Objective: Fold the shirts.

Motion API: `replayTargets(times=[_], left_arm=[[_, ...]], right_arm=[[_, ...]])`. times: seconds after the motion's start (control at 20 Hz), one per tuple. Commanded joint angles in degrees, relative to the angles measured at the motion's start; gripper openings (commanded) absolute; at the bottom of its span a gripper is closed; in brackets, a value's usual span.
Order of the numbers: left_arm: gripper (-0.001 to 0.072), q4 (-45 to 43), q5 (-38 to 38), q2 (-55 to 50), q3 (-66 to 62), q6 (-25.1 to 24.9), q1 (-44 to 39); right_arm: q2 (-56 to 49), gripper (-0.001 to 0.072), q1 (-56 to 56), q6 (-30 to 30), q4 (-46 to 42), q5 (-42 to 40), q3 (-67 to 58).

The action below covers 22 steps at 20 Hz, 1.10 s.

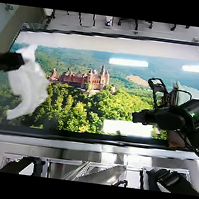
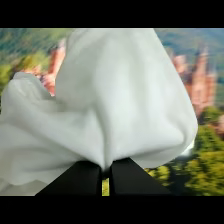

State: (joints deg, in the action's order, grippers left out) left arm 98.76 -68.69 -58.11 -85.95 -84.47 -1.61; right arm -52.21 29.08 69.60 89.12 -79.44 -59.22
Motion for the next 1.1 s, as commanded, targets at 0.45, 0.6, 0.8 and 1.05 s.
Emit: replayTargets(times=[0.45, 0.6, 0.8, 1.05], left_arm=[[0.0013, 3.5, 9.8, -16.5, 5.4, 10.8, -36.7], [0.0350, 3.5, 11.1, -21.9, 6.3, 11.6, -38.4], [0.0686, 9.5, 4.5, -20.3, 6.3, 8.2, -32.9], [0.0686, 8.9, 0.5, -14.7, 8.9, 4.5, -18.6]], right_arm=[[0.0, 0.0015, -4.5, 5.6, -3.0, -0.7, -1.8], [0.0, 0.0017, -11.6, 8.8, -2.3, -1.0, -4.3], [-2.8, 0.0140, -25.2, 16.9, 5.8, -1.1, -7.1], [-15.6, 0.0374, -37.5, 27.3, 30.2, 4.4, -8.0]])
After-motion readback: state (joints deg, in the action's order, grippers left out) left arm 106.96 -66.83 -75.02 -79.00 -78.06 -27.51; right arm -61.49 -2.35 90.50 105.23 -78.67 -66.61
